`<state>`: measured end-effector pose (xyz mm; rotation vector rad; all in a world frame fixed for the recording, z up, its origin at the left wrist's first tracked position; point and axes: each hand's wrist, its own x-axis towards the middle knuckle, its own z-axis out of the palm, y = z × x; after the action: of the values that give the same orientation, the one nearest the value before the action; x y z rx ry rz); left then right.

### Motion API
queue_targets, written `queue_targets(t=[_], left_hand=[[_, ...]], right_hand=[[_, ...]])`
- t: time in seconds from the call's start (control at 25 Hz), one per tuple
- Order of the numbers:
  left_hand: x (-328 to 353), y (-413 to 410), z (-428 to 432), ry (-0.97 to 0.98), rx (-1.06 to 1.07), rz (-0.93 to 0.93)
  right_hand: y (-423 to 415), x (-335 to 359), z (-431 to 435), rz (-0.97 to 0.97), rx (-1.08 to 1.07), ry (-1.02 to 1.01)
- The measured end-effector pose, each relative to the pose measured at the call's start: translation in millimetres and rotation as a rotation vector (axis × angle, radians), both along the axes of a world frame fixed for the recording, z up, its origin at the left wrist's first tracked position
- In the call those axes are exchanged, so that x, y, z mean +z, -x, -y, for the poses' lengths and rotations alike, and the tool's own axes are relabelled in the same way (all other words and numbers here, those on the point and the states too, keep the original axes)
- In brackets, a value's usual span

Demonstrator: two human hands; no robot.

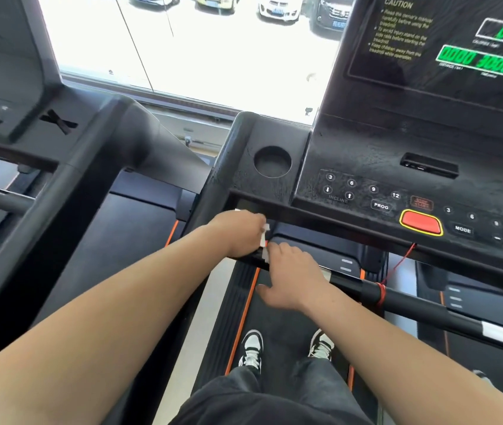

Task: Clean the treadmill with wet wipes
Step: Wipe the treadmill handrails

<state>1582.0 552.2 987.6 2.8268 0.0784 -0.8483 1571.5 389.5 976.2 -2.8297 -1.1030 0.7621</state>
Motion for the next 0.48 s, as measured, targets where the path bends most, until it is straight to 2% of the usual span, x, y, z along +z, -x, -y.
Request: queue_targets(t=[0.12,0.32,0.36,0.4,0.48], left_hand=[[-8,26,13,0.016,0.028,0.045],[-27,87,2,0.044,-0.162,0.622],[-27,102,4,0.054,-0.168,0.682],[-26,116,8,0.087,-0.145,0.701],[-26,149,29,0.269,0.049,0.596]], right_hand=[[-3,0,15,-0.003,-0.035,0.001],[-7,0,38,0.010,-0.066,0.014],[-7,0,43,0.013,-0.066,0.008],[-7,1,48,0.014,-0.069,-0.004],[-7,1,54,0.014,-0.097,-0.068]])
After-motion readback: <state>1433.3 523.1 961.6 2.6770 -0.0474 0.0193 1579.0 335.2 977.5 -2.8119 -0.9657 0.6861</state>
